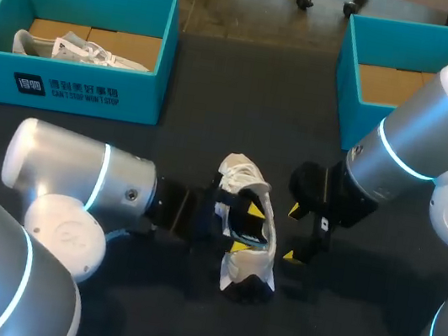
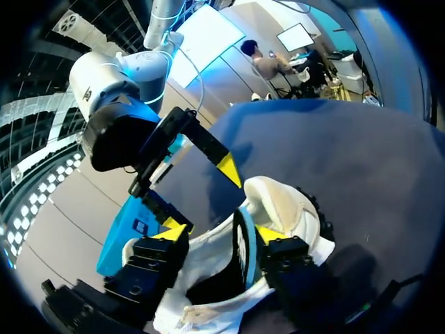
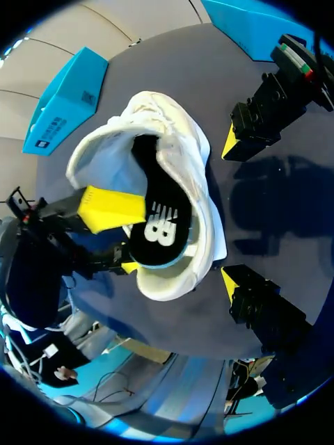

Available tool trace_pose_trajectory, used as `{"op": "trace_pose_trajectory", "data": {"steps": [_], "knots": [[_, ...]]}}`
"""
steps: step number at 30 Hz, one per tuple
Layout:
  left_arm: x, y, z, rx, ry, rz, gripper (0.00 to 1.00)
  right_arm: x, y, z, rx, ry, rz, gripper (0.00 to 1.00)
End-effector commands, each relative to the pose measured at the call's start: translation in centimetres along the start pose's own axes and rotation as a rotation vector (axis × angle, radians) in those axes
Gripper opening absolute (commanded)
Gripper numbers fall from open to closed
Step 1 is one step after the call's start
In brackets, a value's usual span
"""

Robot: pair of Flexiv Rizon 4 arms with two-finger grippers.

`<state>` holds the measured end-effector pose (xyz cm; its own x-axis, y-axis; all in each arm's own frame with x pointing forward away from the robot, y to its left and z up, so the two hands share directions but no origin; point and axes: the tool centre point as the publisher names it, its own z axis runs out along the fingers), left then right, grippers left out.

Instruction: Take the shoe out of the shoebox, open the shoe tongue, remove and reinsert the insole, then place the shoe into the shoebox

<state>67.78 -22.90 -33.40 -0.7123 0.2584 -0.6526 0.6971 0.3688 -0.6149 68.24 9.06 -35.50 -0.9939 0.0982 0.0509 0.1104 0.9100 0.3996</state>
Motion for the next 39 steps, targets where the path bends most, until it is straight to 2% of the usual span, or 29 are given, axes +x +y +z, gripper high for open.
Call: {"op": "trace_pose_trajectory", "data": {"steps": [1, 3, 7, 12, 14, 20, 23, 25, 29, 33, 35, 36, 37, 38, 39], "knots": [[-0.8, -0.4, -1.8, -0.014, 0.044, -0.006, 0.82, -0.4, -0.7, -1.1, 0.017, 0.003, 0.009, 1.00], [-1.3, -0.5, -2.2, -0.013, 0.049, -0.012, 0.85, -0.6, -1.3, -1.9, 0.012, -0.002, 0.001, 1.00], [-1.9, -0.9, -2.9, -0.011, 0.081, 0.001, 0.82, -1.0, -2.4, -3.6, 0.031, 0.001, -0.004, 1.00], [-2.2, -1.0, -4.2, -0.026, 0.175, 0.028, 0.87, -1.2, -4.5, -5.6, 0.036, 0.017, -0.027, 1.00], [-2.4, -1.1, -4.8, -0.035, 0.225, 0.050, 0.85, -1.2, -5.4, -6.5, 0.056, 0.023, -0.014, 1.00], [-3.1, -1.1, -6.8, -0.081, 0.390, 0.106, 0.78, -1.3, -8.5, -9.6, 0.043, 0.022, -0.067, 1.00], [-4.3, -1.0, -8.2, -0.101, 0.489, 0.128, 0.69, -1.3, -8.5, -9.6, 0.043, 0.022, -0.067, 1.00], [-4.8, -0.9, -9.2, -0.115, 0.545, 0.139, 0.68, -1.3, -8.5, -9.6, 0.043, 0.022, -0.067, 1.00], [-5.3, -1.0, -10.9, -0.149, 0.653, 0.163, 0.89, -1.3, -8.5, -9.6, 0.043, 0.022, -0.067, 1.00], [-5.1, -1.4, -12.4, -0.177, 0.787, 0.166, 0.88, -1.3, -8.5, -9.6, 0.043, 0.022, -0.067, 1.00], [-5.0, -1.6, -13.0, -0.199, 0.839, 0.167, 0.80, -1.3, -8.5, -9.6, 0.043, 0.022, -0.067, 1.00], [-5.1, -1.7, -13.2, -0.222, 0.864, 0.167, 0.78, -1.3, -8.5, -9.6, 0.043, 0.022, -0.067, 1.00], [-5.1, -1.7, -13.5, -0.248, 0.883, 0.193, 0.80, -1.3, -8.5, -9.6, 0.043, 0.022, -0.067, 1.00], [-5.3, -1.7, -13.7, -0.251, 0.893, 0.205, 0.75, -1.3, -8.5, -9.6, 0.043, 0.022, -0.067, 1.00], [-5.5, -2.0, -13.9, -0.243, 0.910, 0.208, 0.49, -1.3, -8.5, -9.6, 0.043, 0.022, -0.067, 1.00]]}}
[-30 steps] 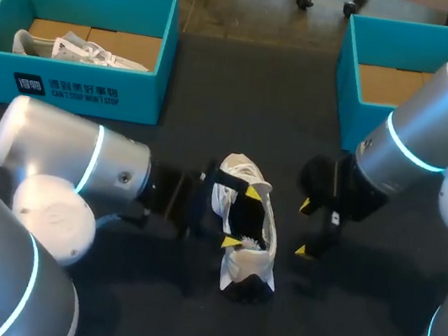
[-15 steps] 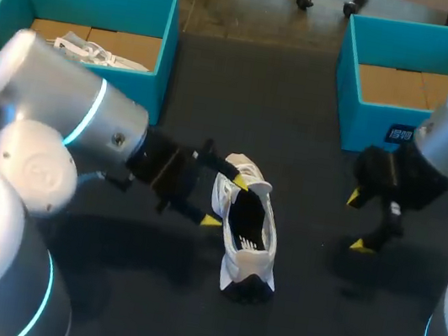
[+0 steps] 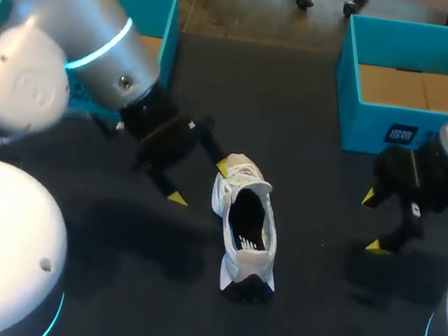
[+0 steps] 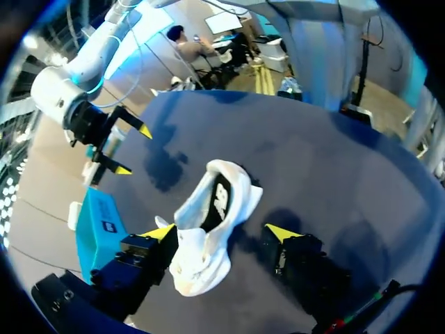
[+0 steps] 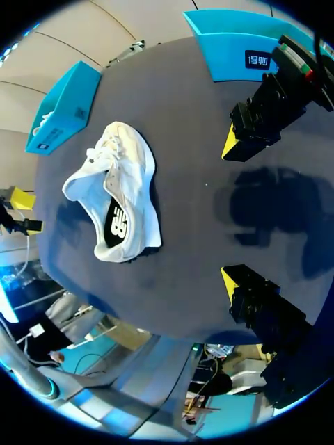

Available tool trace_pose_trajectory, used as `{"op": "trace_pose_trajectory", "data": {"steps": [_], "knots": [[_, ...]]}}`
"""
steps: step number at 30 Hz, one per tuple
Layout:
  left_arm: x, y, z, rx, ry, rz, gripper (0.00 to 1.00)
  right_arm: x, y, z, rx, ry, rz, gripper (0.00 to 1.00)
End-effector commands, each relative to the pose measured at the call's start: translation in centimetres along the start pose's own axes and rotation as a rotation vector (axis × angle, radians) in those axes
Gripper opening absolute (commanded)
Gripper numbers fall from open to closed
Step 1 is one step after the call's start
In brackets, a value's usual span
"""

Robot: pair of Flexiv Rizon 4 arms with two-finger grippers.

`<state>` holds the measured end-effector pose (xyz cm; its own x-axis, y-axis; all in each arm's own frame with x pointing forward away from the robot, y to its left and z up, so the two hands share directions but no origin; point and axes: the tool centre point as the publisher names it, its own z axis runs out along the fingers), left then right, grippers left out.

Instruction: Take the shoe out of the shoebox, open the shoe tongue, remove and reinsert the insole, then place the shoe into the shoebox

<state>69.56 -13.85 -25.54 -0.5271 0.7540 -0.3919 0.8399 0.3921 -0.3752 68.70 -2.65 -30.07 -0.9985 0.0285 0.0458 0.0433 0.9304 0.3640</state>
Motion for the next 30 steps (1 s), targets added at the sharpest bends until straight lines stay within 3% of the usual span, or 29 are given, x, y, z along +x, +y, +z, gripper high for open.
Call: {"op": "trace_pose_trajectory", "data": {"steps": [1, 3, 4, 6, 7, 22, 24, 26, 30], "knots": [[-0.1, -1.2, -3.5, -0.030, 0.380, 0.019, 0.36, 0.0, 0.0, 0.1, 0.001, 0.000, -0.001, 1.00], [0.1, -1.3, -4.1, -0.057, 0.437, 0.030, 0.24, 0.0, 0.0, 0.1, 0.001, 0.000, -0.001, 1.00], [0.0, -1.3, -4.3, -0.060, 0.467, 0.022, 0.00, 0.0, 0.0, 0.1, 0.001, 0.000, -0.001, 1.00], [0.0, -1.3, -4.8, -0.087, 0.504, 0.028, 0.00, 0.0, 0.0, 0.1, 0.001, 0.000, -0.001, 1.00], [-0.3, -1.4, -5.0, -0.055, 0.475, 0.038, 0.00, 0.0, 0.0, 0.1, 0.001, 0.000, -0.001, 1.00], [-0.3, -1.4, -5.0, -0.055, 0.475, 0.038, 0.00, 0.0, 0.0, 0.1, 0.001, 0.000, -0.001, 1.00], [-0.6, -2.0, -3.7, -0.050, 0.528, 0.105, 0.00, 0.0, 0.0, 0.1, 0.001, 0.000, -0.001, 1.00], [-0.7, -2.8, -2.6, -0.095, 0.538, 0.141, 0.00, 0.0, 0.0, 0.1, 0.001, 0.000, -0.001, 1.00], [-0.6, -4.4, -0.4, -0.107, 0.566, 0.231, 0.00, 0.5, -2.3, -1.8, 0.031, 0.000, 0.020, 1.00]]}}
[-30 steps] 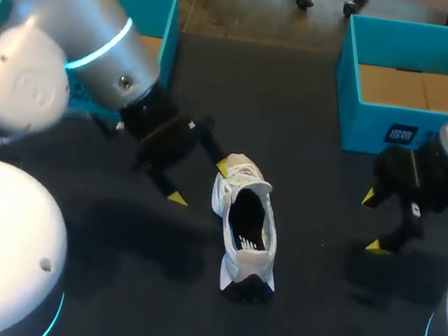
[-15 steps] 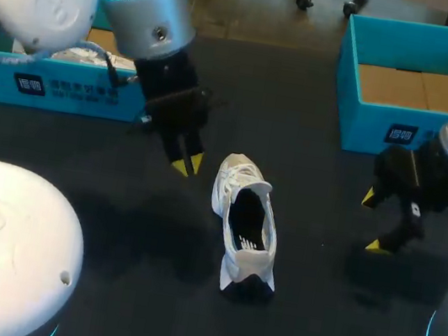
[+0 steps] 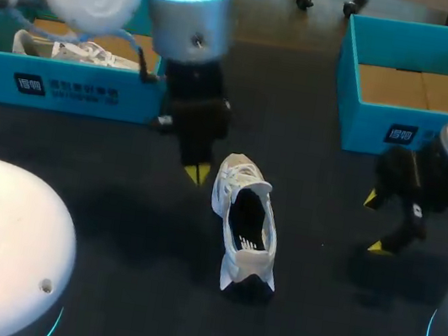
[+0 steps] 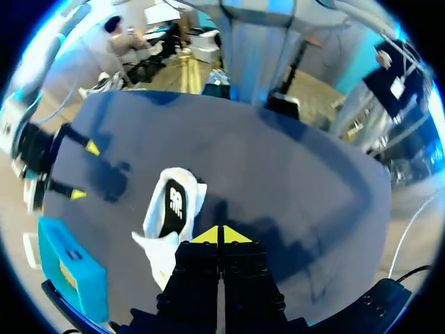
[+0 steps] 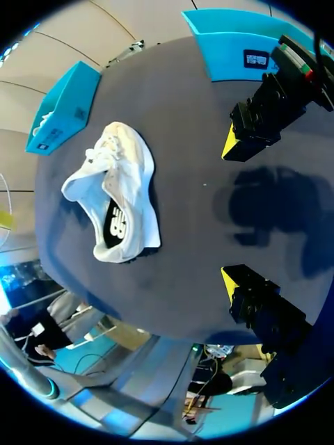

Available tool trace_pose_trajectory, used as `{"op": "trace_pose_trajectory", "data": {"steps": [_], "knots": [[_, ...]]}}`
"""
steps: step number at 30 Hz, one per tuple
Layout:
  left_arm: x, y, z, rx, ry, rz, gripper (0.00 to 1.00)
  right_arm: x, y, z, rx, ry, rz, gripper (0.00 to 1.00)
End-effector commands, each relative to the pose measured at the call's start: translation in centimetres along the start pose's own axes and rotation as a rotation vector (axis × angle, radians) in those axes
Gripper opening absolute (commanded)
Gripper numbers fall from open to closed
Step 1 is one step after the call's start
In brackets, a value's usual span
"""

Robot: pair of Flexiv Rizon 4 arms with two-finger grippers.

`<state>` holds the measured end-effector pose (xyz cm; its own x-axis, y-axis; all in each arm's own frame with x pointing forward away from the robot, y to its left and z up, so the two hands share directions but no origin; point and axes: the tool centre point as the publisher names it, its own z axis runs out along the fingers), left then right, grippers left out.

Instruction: Take the shoe out of the shoebox, open the shoe tongue, remove and reinsert the insole, then place the shoe into the shoebox

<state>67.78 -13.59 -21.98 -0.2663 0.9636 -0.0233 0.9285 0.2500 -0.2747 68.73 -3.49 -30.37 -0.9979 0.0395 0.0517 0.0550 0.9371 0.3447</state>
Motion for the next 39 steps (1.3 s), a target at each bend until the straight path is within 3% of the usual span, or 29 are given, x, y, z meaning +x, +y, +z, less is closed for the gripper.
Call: {"op": "trace_pose_trajectory", "data": {"steps": [1, 5, 25, 33, 39], "knots": [[-2.0, -1.9, 2.5, -0.045, 0.119, 0.072, 0.00, 0.7, -2.0, -2.3, 0.006, -0.009, 0.007, 1.00], [-2.6, -2.3, 3.8, -0.045, 0.162, 0.131, 0.00, 1.0, -3.1, -3.1, 0.005, -0.001, 0.006, 1.00], [-2.6, -2.3, 3.8, -0.045, 0.162, 0.131, 0.00, 1.0, -3.1, -3.1, 0.005, -0.001, 0.006, 1.00], [-6.6, 0.3, 6.3, -0.076, 0.176, 0.179, 0.00, 1.0, -3.1, -3.1, 0.005, -0.001, 0.006, 1.00], [-7.3, 0.8, 6.8, -0.049, 0.188, 0.183, 0.00, 1.0, -3.1, -3.1, 0.005, -0.001, 0.006, 1.00]]}}
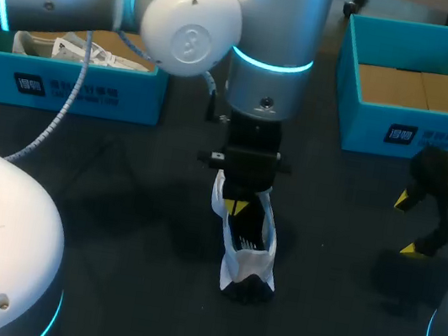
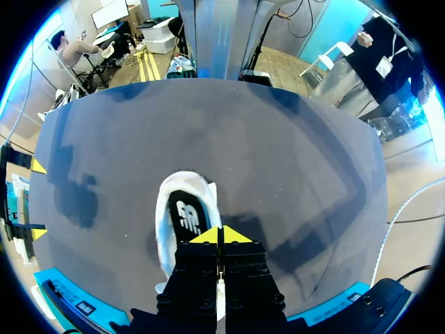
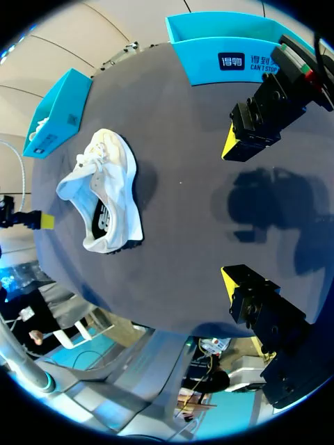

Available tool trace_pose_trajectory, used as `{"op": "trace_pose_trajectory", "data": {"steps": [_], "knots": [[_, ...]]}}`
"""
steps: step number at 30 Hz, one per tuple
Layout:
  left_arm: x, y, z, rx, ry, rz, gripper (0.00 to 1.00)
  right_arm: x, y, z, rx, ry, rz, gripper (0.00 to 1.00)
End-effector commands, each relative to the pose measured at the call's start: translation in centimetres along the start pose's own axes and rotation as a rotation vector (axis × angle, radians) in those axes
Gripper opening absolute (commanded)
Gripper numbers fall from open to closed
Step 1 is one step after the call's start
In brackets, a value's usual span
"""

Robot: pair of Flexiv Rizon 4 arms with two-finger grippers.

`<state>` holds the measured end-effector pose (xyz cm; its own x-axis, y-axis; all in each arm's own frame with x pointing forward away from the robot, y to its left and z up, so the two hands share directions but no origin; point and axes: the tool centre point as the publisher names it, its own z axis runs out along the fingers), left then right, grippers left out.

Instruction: Take the shoe out of the shoebox, open the shoe tongue, remove and reinsert the insole, then place the shoe into the shoebox

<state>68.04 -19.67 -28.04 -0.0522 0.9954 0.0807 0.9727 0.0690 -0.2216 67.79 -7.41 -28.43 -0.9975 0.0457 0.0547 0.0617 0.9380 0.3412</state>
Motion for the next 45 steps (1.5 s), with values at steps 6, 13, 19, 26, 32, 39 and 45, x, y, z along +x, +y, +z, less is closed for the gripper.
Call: {"op": "trace_pose_trajectory", "data": {"steps": [6, 13, 19, 26, 32, 39, 45], "knots": [[-1.5, 0.7, 0.3, 0.014, 0.032, 0.001, 0.00, 0.1, 0.0, 0.1, 0.001, -0.001, 0.000, 1.00], [-2.7, 1.3, 4.1, 0.008, 0.078, -0.002, 0.00, 0.1, 0.0, 0.1, 0.001, -0.001, 0.000, 1.00], [-2.5, 1.3, 5.7, -0.008, 0.091, 0.029, 0.00, 0.1, 0.0, 0.1, 0.001, -0.001, 0.000, 1.00], [-2.5, 1.3, 5.7, -0.008, 0.091, 0.029, 0.00, 0.1, 0.0, 0.1, 0.001, -0.001, 0.000, 1.00], [-2.9, 2.9, 7.8, -0.016, 0.114, 0.051, 0.00, 0.1, 0.0, 0.1, 0.001, -0.001, 0.000, 1.00], [-3.3, 3.5, 9.2, -0.011, 0.142, 0.084, 0.00, 0.1, 0.0, 0.1, 0.001, -0.001, 0.000, 1.00], [-2.8, 3.6, 10.8, -0.033, 0.158, 0.092, 0.00, 0.1, 0.0, 0.1, 0.001, -0.001, 0.000, 1.00]]}}
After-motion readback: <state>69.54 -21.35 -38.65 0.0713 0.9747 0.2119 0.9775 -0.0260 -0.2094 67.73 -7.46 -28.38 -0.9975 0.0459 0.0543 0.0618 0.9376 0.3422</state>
